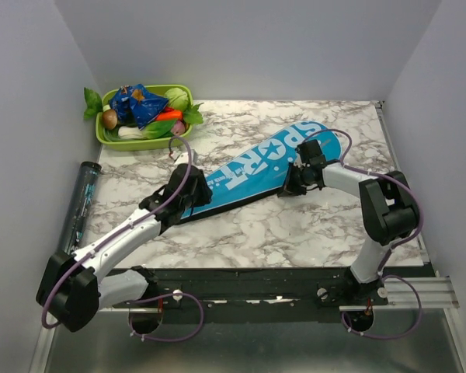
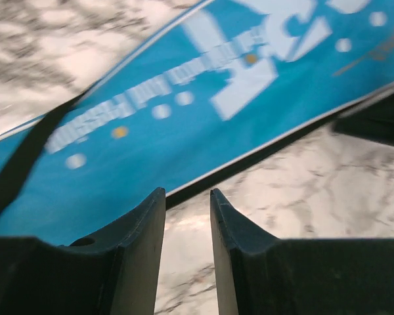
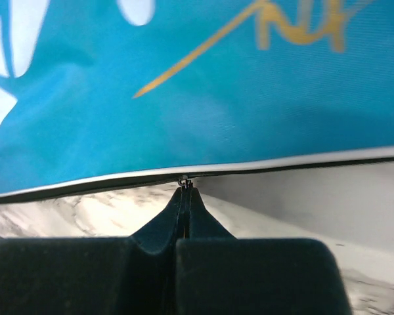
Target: Pack up the badminton gear
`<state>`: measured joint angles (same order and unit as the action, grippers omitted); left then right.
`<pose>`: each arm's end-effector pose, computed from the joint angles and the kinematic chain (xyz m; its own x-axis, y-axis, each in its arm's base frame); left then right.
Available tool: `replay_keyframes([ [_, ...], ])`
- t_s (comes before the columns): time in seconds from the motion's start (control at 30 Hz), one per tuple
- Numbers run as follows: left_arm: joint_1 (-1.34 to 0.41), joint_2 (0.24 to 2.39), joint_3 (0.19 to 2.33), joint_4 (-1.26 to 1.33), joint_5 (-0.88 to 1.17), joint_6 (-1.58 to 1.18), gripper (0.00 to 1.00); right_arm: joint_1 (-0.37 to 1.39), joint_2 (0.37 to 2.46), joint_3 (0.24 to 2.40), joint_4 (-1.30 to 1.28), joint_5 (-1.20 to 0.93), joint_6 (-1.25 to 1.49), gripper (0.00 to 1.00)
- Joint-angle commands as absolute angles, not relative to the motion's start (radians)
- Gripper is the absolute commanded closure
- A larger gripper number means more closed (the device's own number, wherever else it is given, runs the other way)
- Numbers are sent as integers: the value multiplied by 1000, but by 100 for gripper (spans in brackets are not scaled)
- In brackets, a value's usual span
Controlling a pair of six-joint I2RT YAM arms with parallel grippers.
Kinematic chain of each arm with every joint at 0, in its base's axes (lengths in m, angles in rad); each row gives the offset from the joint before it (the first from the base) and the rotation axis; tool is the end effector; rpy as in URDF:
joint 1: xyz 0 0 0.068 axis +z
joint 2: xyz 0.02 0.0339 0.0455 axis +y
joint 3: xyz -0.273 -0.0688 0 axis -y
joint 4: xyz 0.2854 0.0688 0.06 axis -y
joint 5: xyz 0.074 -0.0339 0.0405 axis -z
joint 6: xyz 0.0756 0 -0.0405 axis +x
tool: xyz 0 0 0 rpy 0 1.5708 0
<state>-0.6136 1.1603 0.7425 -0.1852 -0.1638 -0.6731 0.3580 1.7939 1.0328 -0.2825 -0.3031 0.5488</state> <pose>0.2676 -0.1734 0.2186 -0.6482 -0.2957 -0.7016 0.0693 0.8948 -0.4412 0.3686 0.1620 0.1000 -0.9384 0.1805 -0.2947 0.0169 0.8757 0.4825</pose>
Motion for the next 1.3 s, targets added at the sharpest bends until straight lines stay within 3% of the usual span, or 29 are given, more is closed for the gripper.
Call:
replay_keyframes([
  [0.0,-522,1077,649,-379,-273,-707,59,316,1755,994,-259,-310,514,99],
  [0.13,-384,1014,554,-387,-296,-730,58,311,1746,983,-259,-321,494,99],
  [0.4,-267,971,474,-385,-363,-767,57,313,1741,983,-268,-344,463,99],
  [0.77,-242,976,503,-362,-374,-753,53,313,1755,996,-272,-365,456,99],
  [1.03,-239,1129,486,-256,-299,-749,54,313,1767,997,-273,-393,448,99],
  [1.13,-239,1212,505,-226,-244,-746,59,313,1766,997,-275,-405,445,99],
  [1.23,-239,1278,523,-206,-209,-732,77,318,1764,1002,-282,-423,439,99],
  [1.27,-239,1285,526,-195,-192,-730,87,325,1761,1003,-284,-426,433,99],
])
